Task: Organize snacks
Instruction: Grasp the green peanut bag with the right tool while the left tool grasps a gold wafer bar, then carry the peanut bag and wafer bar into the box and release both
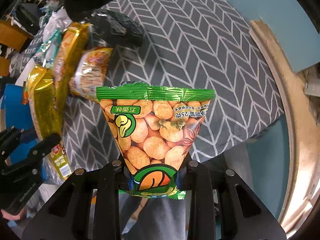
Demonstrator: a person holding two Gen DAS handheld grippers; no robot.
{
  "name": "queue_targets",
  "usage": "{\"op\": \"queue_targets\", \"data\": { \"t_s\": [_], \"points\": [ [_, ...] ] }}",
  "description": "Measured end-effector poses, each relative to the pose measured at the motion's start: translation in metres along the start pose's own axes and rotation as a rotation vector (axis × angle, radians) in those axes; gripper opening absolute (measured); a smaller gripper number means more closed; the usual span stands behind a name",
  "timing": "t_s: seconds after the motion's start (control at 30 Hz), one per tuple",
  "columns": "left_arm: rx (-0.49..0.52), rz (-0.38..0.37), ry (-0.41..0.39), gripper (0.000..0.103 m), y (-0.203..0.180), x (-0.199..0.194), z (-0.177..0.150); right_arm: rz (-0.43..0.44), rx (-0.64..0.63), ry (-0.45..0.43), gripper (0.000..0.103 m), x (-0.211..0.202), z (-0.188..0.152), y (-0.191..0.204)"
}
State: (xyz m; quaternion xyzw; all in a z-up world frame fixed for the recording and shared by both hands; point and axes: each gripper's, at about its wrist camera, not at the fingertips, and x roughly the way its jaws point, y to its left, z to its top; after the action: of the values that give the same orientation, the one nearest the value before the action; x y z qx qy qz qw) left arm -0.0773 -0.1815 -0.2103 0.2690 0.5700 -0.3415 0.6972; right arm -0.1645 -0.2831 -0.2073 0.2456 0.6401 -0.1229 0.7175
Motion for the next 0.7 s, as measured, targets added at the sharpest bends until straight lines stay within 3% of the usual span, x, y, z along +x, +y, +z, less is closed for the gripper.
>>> {"op": "queue_targets", "data": {
  "t_s": [0.4, 0.7],
  "points": [
    [-0.168, 0.042, -0.062, 0.029, 0.069, -0.065, -0.024, 0.026, -0.101, -0.043, 0.027, -0.056, 0.014, 0.044],
    [-0.311, 0.070, -0.104, 0.029, 0.112, -0.095, -0.038, 0.045, -0.198, -0.065, 0.027, -0.071, 0.027, 0.088]
  ]
}}
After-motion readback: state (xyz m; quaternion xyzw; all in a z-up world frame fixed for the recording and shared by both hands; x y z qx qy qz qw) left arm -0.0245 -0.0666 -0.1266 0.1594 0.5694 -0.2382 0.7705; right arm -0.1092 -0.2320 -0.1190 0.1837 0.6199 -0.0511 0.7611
